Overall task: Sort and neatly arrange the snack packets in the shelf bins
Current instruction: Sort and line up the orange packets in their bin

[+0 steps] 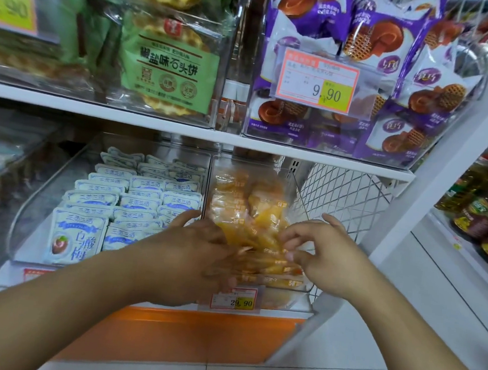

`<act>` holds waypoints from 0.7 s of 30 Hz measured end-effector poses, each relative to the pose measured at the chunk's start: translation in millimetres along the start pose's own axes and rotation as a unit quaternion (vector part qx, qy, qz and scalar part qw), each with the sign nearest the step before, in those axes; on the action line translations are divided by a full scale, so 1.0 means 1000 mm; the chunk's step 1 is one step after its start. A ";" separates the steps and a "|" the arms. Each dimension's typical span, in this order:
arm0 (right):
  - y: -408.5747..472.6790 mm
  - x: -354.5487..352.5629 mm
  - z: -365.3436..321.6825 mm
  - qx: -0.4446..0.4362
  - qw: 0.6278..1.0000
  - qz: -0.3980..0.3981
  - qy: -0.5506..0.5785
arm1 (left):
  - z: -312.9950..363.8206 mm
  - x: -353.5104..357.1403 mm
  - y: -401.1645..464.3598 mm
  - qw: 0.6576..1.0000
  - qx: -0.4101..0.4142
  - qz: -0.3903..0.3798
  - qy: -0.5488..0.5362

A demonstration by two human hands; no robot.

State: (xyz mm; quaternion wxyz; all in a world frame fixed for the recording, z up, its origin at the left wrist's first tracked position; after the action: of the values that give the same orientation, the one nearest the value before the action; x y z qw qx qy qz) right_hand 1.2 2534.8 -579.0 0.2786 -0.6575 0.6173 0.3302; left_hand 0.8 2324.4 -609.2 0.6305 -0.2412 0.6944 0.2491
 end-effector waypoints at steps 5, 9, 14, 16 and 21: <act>0.002 -0.007 0.004 -0.023 0.999 0.050 0.004 | 0.000 0.007 0.002 0.999 -0.019 -0.004 0.046; 0.009 0.007 0.002 -0.029 0.988 0.003 -0.151 | 0.000 0.004 0.002 0.999 -0.014 0.004 0.030; 0.009 0.002 -0.034 -0.114 0.972 0.059 -0.196 | -0.001 0.000 -0.001 1.000 -0.008 0.009 0.015; 0.012 0.005 -0.050 -0.131 0.983 0.063 -0.115 | -0.002 0.000 -0.001 1.000 -0.010 0.007 0.007; 0.036 0.038 -0.046 0.005 1.000 -0.024 0.004 | -0.002 0.001 -0.001 1.000 -0.001 0.008 0.011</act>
State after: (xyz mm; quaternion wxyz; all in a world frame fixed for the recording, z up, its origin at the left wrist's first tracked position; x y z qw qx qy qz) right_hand -29.5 2472.2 -577.9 0.2868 -0.6724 0.6040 0.3175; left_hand -0.5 2322.0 -609.9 0.6209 -0.2387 0.7028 0.2523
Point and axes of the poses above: each hand's wrist, its own y-axis towards the middle knuckle, its own x-axis out of the palm, z = x × y, the point moved 8 cm from there along y, towards the middle knuckle, and after that the axes turned 14 degrees about y, right-handed, at the moved point
